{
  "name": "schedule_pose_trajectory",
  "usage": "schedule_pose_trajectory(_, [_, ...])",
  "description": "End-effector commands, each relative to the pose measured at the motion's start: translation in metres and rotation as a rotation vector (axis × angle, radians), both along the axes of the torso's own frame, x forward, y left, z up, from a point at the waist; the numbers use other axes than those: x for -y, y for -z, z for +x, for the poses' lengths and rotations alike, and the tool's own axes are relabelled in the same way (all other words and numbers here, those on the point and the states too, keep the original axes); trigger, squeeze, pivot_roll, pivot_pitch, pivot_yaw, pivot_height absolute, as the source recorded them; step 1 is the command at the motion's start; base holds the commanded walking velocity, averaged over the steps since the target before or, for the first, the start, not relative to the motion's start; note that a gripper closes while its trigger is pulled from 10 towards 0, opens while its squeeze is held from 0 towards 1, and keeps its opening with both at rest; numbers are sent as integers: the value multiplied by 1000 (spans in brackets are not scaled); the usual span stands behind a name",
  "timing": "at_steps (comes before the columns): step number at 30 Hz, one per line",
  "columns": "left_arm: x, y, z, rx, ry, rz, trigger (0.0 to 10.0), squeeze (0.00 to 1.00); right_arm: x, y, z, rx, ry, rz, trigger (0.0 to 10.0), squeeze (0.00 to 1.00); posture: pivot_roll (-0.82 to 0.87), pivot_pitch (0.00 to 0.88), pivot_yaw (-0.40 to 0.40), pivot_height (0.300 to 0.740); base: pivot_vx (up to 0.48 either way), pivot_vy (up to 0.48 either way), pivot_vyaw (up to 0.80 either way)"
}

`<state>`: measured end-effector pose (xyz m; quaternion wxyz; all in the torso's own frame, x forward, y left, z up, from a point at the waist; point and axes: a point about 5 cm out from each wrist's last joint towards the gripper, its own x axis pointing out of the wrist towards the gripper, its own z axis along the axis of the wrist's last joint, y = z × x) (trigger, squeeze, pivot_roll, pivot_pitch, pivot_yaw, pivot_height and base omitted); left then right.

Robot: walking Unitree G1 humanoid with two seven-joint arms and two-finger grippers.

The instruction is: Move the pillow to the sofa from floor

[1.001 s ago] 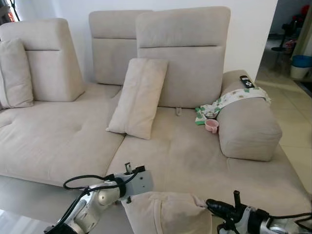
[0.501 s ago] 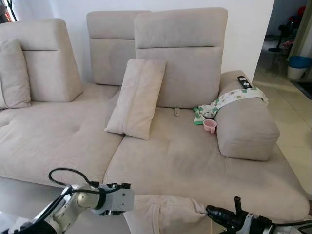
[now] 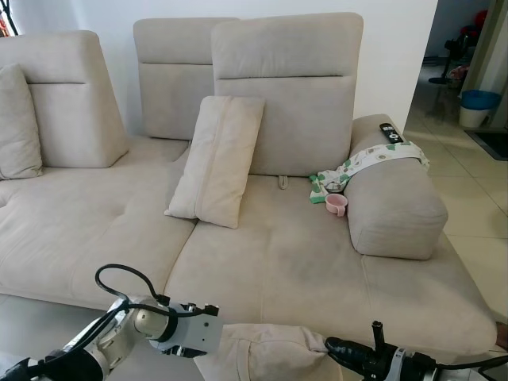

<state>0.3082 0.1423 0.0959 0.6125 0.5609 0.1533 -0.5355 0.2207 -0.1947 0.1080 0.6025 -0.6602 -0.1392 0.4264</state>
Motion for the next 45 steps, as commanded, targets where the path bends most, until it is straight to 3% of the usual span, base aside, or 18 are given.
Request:
schedule_pose_trajectory(1, [-4, 8, -2, -21, -4, 58, 10000, 0, -6, -15, 3, 60, -17, 55, 0, 0, 120, 0, 70, 560, 0, 0, 0])
schedule_pose_trajectory(5, [-9, 16, -7, -66, 0, 116, 10000, 0, -9, -23, 5, 101, -16, 82, 0, 0, 121, 0, 70, 560, 0, 0, 0])
schedule_pose_trajectory(12, [-10, 19, -12, -122, 16, 136, 10000, 0, -12, -28, 9, 134, -8, 109, 0, 0, 120, 0, 71, 560, 0, 0, 0])
schedule_pose_trajectory(13, [-10, 20, -14, -143, 26, 137, 3020, 0, -13, -31, 10, 149, -3, 125, 0, 0, 120, 0, 71, 560, 0, 0, 0])
schedule_pose_trajectory(14, [-10, 20, -14, -143, 26, 137, 3020, 0, -13, -31, 10, 149, -3, 125, 0, 0, 120, 0, 71, 560, 0, 0, 0])
schedule_pose_trajectory(15, [-9, 20, -16, -160, 33, 130, 0, 0, -14, -34, 12, 166, 6, 144, 0, 0, 119, 0, 72, 560, 0, 0, 0])
schedule_pose_trajectory(23, [-5, 11, -8, -111, 24, 101, 0, 0, -14, -40, 16, 212, 48, 201, 0, 0, 121, 0, 72, 560, 0, 0, 0])
schedule_pose_trajectory(24, [-4, 6, -4, -84, 18, 97, 0, 0, -15, -39, 17, 210, 59, 213, 2431, 0, 124, 0, 70, 560, 0, 0, 0])
schedule_pose_trajectory(25, [-3, -2, 1, -40, 11, 90, 0, 0, -16, -38, 17, 206, 76, 233, 8392, 0, 124, 0, 70, 560, 0, 0, 0])
schedule_pose_trajectory(26, [-3, -2, 1, -40, 11, 90, 0, 0, -16, -38, 17, 206, 76, 233, 8392, 0, 124, 0, 70, 560, 0, 0, 0])
schedule_pose_trajectory(27, [-2, -5, 3, -25, 10, 88, 0, 0, -16, -38, 18, 202, 83, 242, 10000, 0, 126, 0, 69, 560, 0, 0, 0])
schedule_pose_trajectory(33, [0, -15, 9, 39, -3, 94, 0, 0, -16, -38, 18, 195, 105, 275, 10000, 0, 128, 0, 66, 560, 0, 0, 0])
schedule_pose_trajectory(34, [0, -17, 10, 58, -11, 98, 5333, 0, -17, -38, 19, 192, 111, 289, 10000, 0, 128, 0, 65, 560, 0, 0, 0])
schedule_pose_trajectory(35, [0, -17, 10, 58, -11, 98, 5333, 0, -17, -38, 19, 192, 111, 289, 10000, 0, 128, 0, 65, 560, 0, 0, 0])
schedule_pose_trajectory(36, [-1, -19, 11, 60, -14, 108, 10000, 0, -18, -39, 19, 187, 119, 307, 10000, 0, 129, 0, 64, 560, 0, 0, 0])
schedule_pose_trajectory(45, [-5, -34, 15, 96, -36, 143, 10000, 0, -25, -39, 19, 179, 126, 362, 10000, 0, 129, 0, 57, 585, 0, 0, 0])
